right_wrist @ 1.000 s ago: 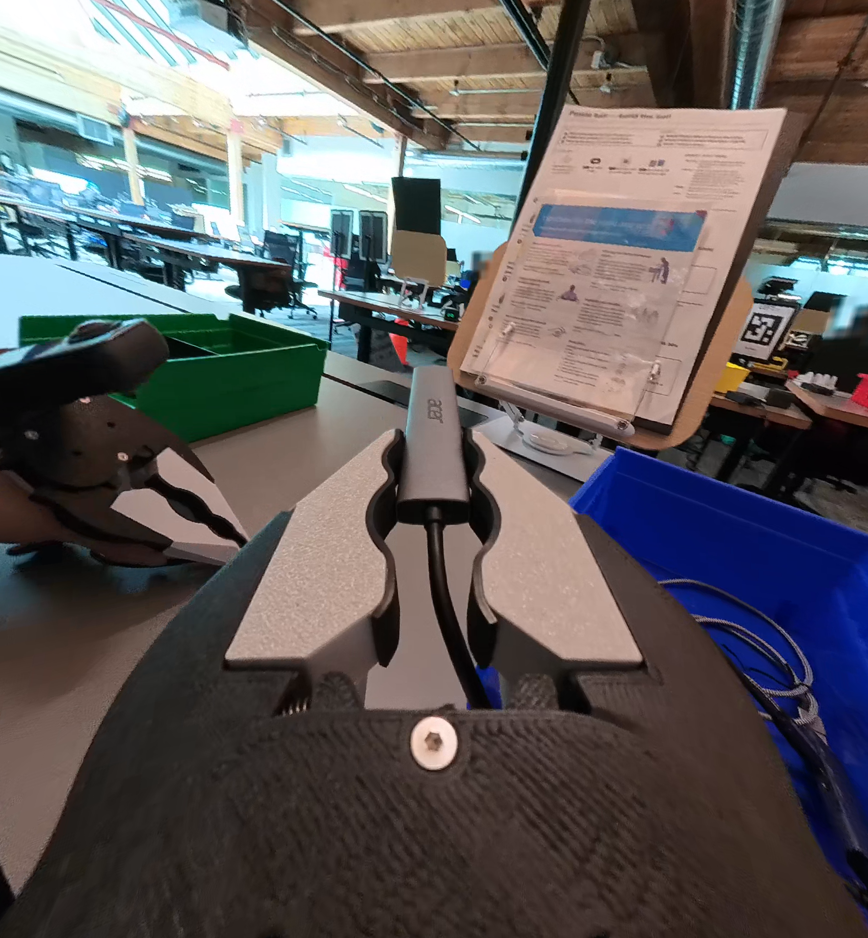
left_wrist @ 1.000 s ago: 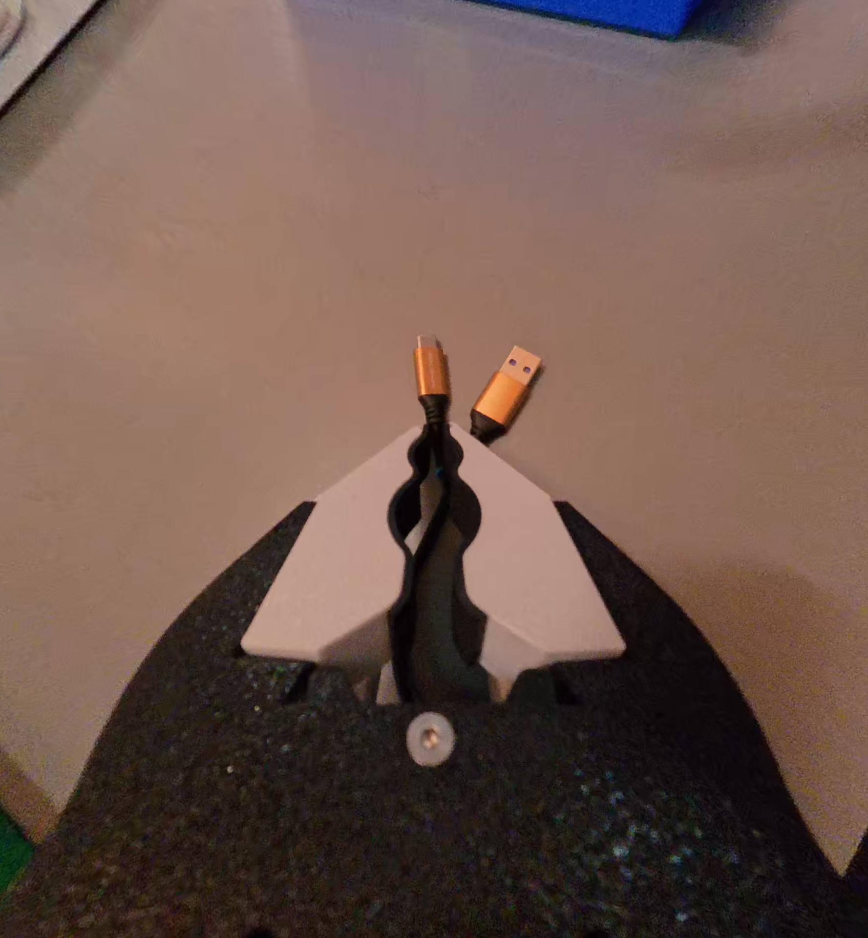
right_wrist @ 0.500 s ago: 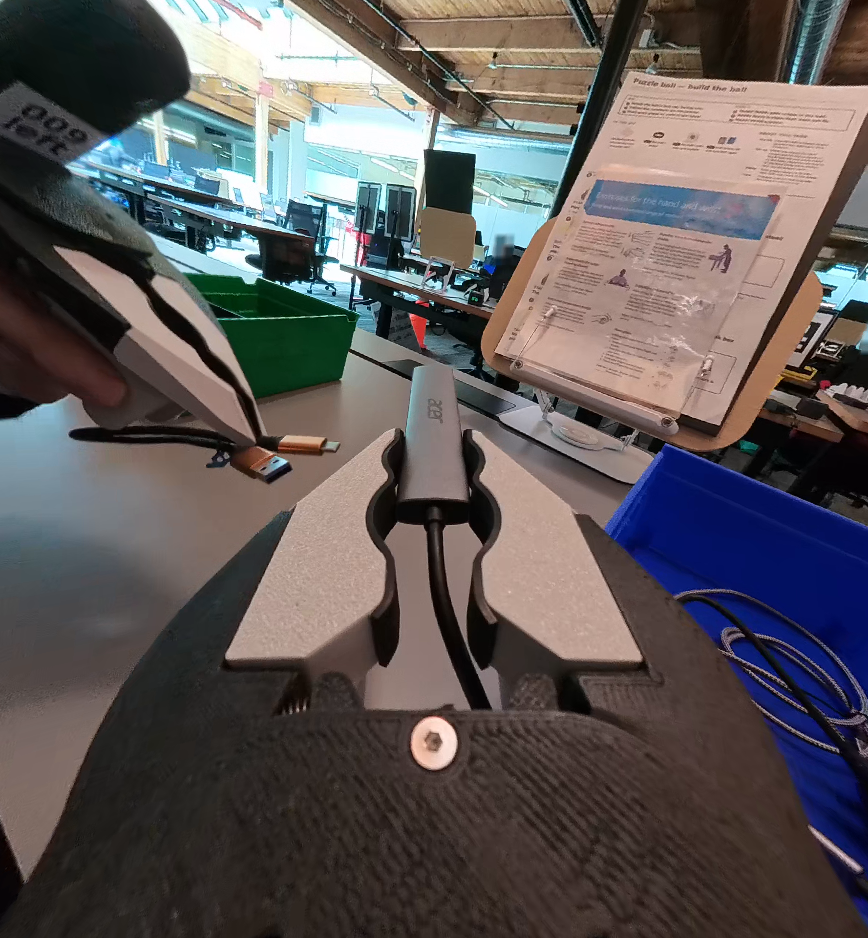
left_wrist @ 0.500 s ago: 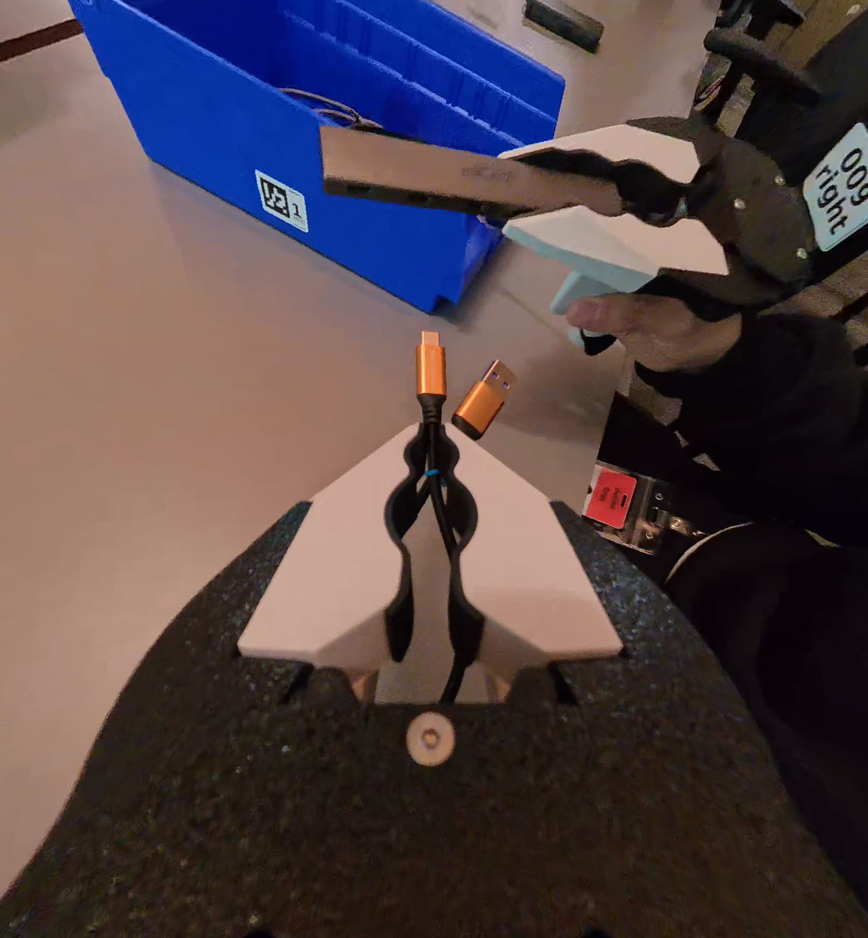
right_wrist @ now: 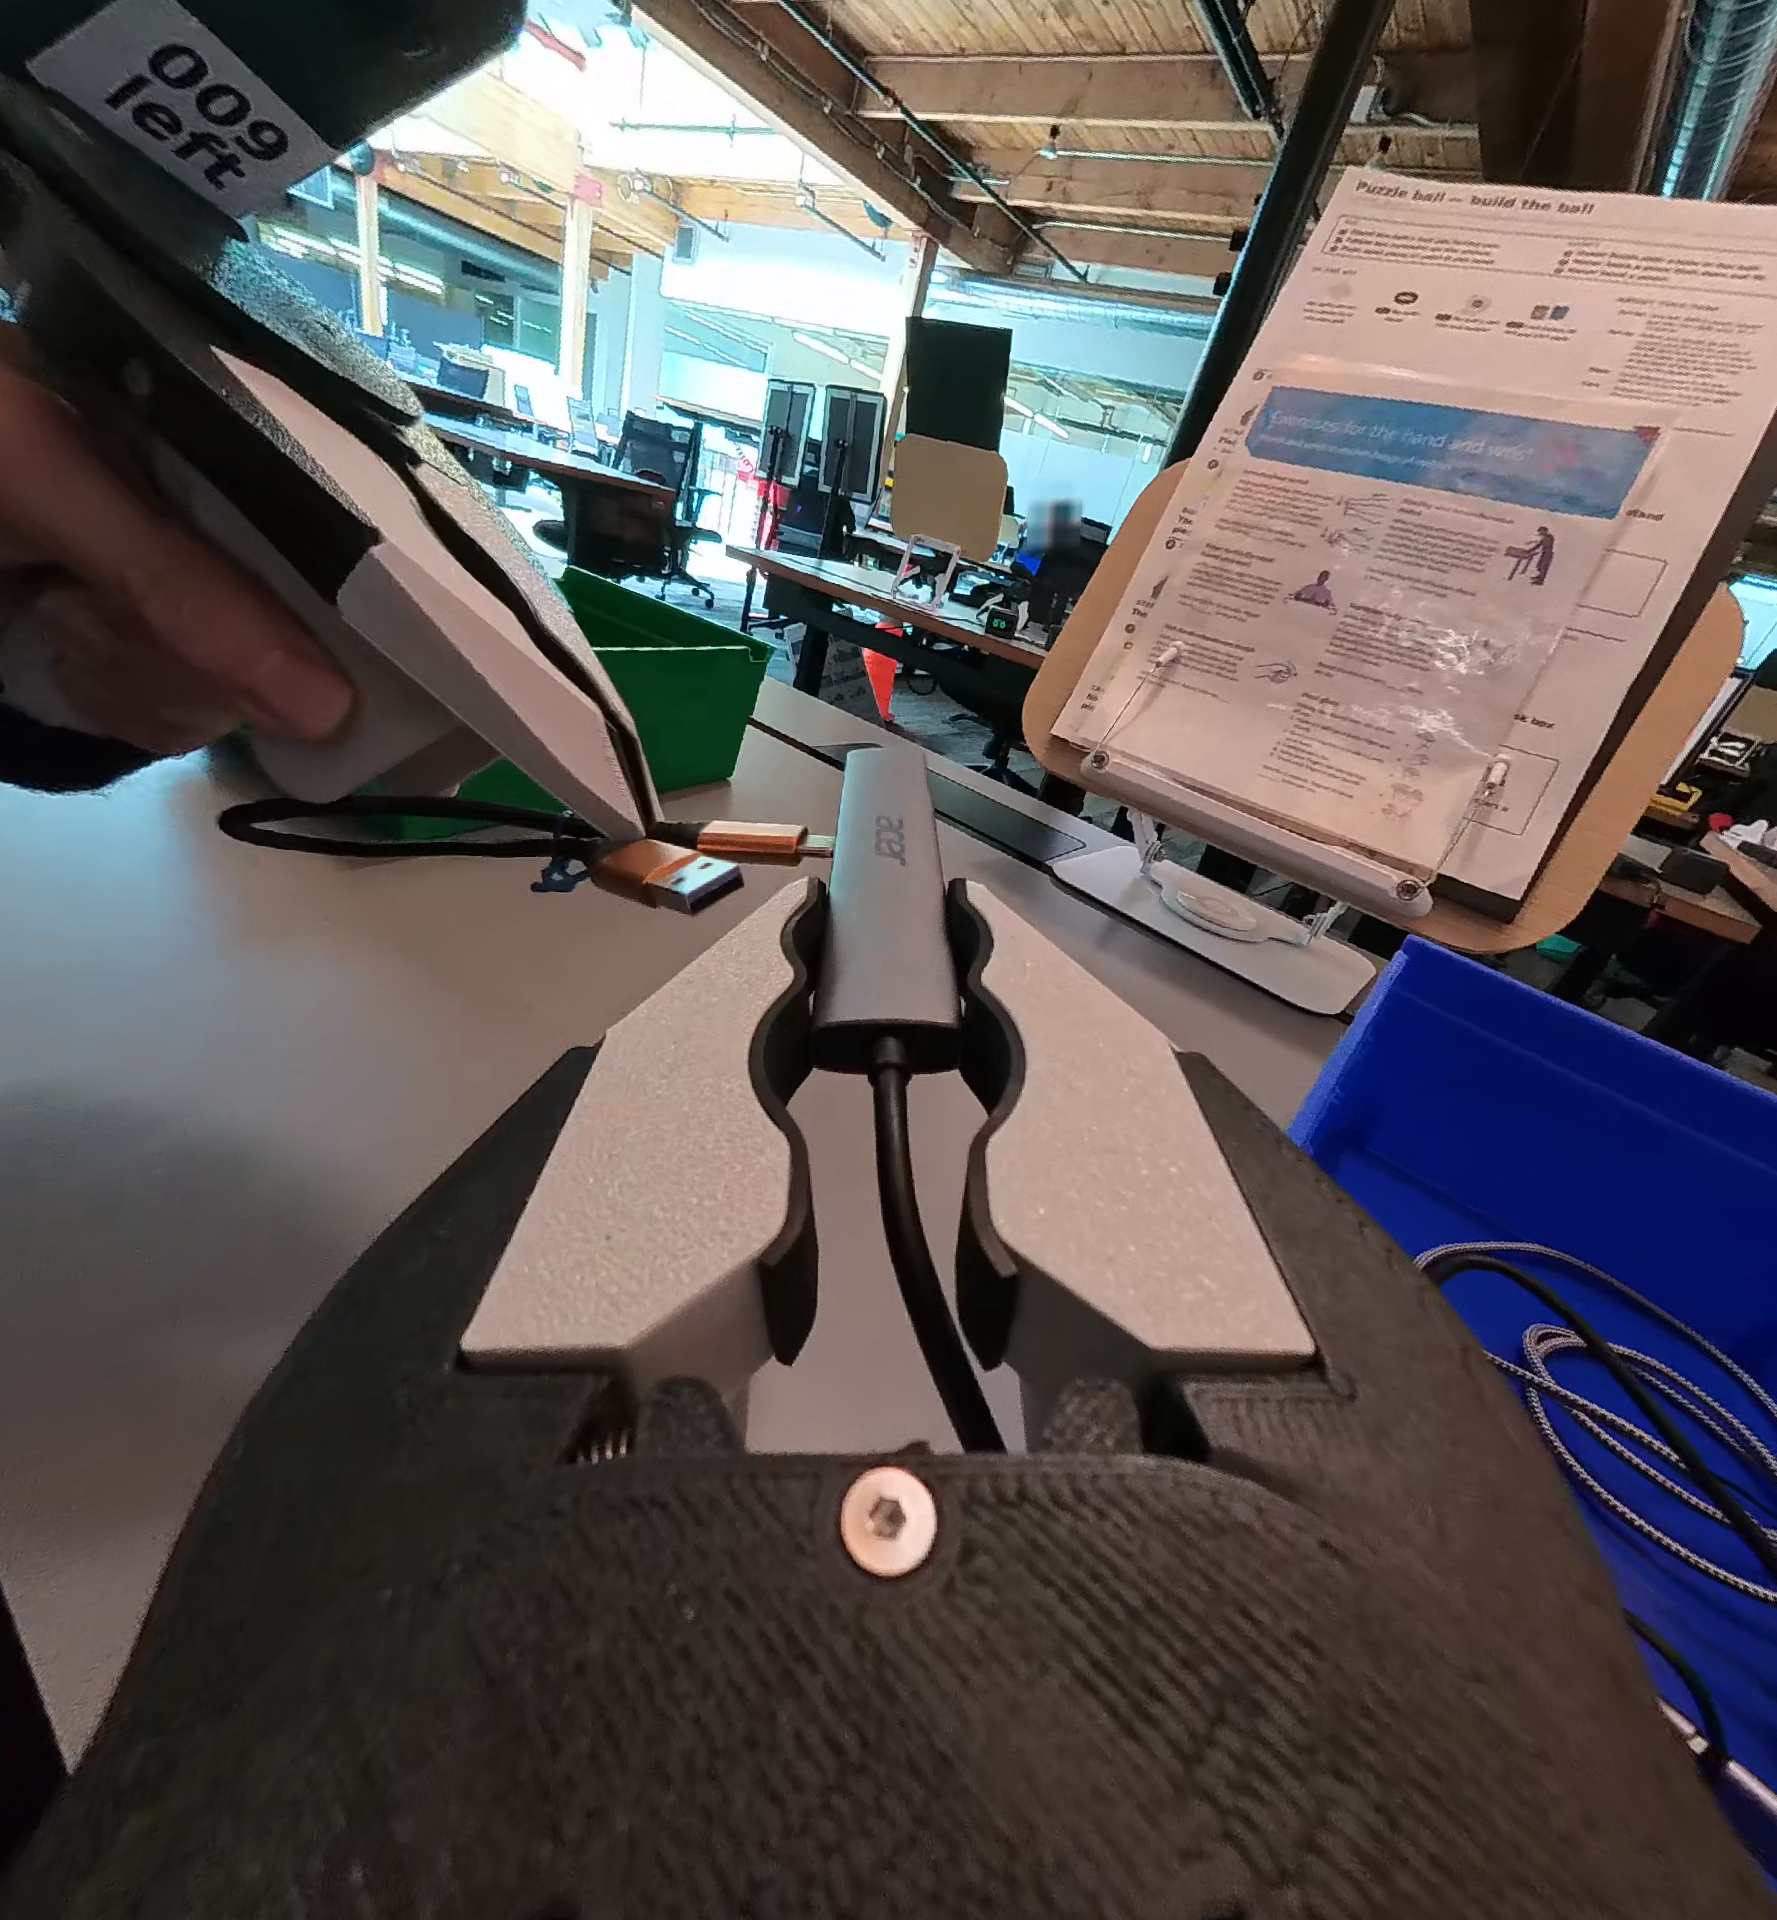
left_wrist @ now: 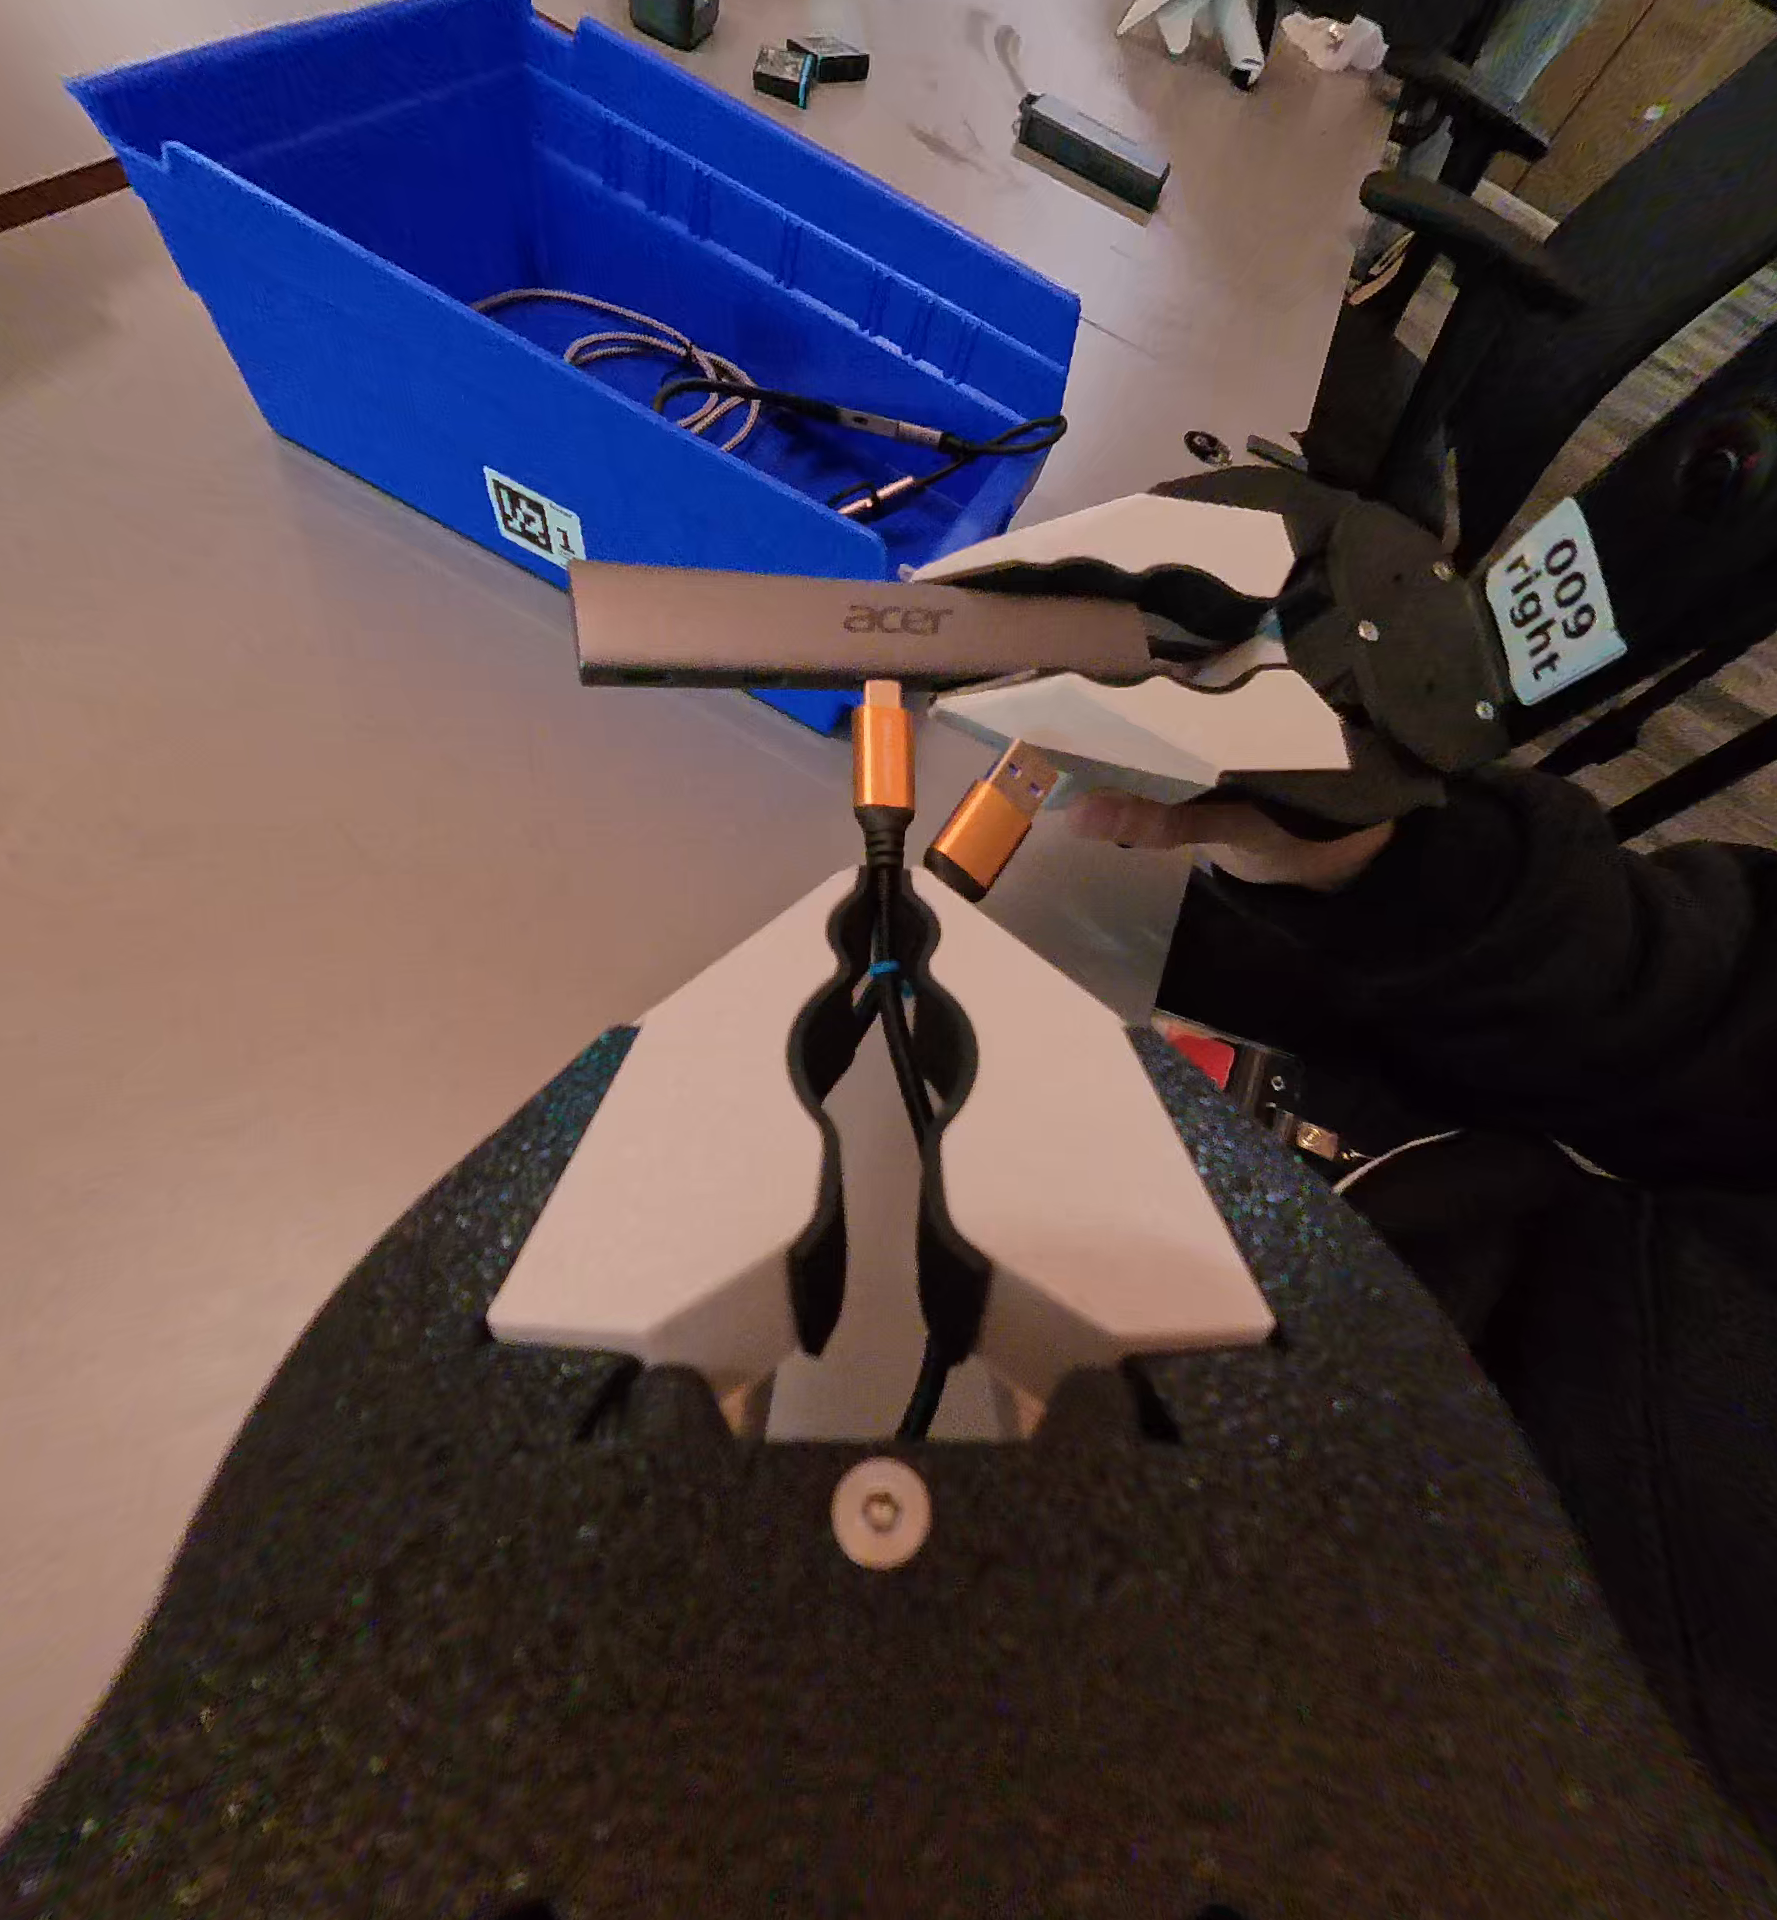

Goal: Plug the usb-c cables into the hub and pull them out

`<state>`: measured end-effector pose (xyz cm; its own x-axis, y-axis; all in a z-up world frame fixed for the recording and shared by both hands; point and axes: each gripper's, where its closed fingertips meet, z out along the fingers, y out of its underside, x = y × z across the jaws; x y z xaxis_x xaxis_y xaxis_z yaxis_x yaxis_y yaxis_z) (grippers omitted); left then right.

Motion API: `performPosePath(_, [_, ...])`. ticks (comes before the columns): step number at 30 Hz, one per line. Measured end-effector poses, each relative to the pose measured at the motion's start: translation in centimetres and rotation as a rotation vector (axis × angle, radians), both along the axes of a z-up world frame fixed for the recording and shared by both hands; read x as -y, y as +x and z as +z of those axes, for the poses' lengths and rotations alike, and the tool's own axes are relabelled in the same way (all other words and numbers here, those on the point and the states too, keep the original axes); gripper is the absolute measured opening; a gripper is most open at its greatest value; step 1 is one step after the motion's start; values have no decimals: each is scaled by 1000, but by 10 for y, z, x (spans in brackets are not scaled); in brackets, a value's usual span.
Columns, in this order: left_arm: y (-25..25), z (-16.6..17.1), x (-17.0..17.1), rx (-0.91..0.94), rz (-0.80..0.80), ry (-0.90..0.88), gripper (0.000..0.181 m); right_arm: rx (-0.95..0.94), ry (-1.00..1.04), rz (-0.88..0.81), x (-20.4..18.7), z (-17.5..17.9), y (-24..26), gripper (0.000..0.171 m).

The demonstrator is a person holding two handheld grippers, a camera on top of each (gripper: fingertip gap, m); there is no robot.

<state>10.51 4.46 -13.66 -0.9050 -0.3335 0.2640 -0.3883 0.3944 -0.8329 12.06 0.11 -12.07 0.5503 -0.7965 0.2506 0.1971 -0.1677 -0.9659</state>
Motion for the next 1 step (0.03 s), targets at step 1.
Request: performPosePath(1, [1, -1, 0, 4, 6, 3, 0, 0, 1, -3, 0, 0, 0, 22])
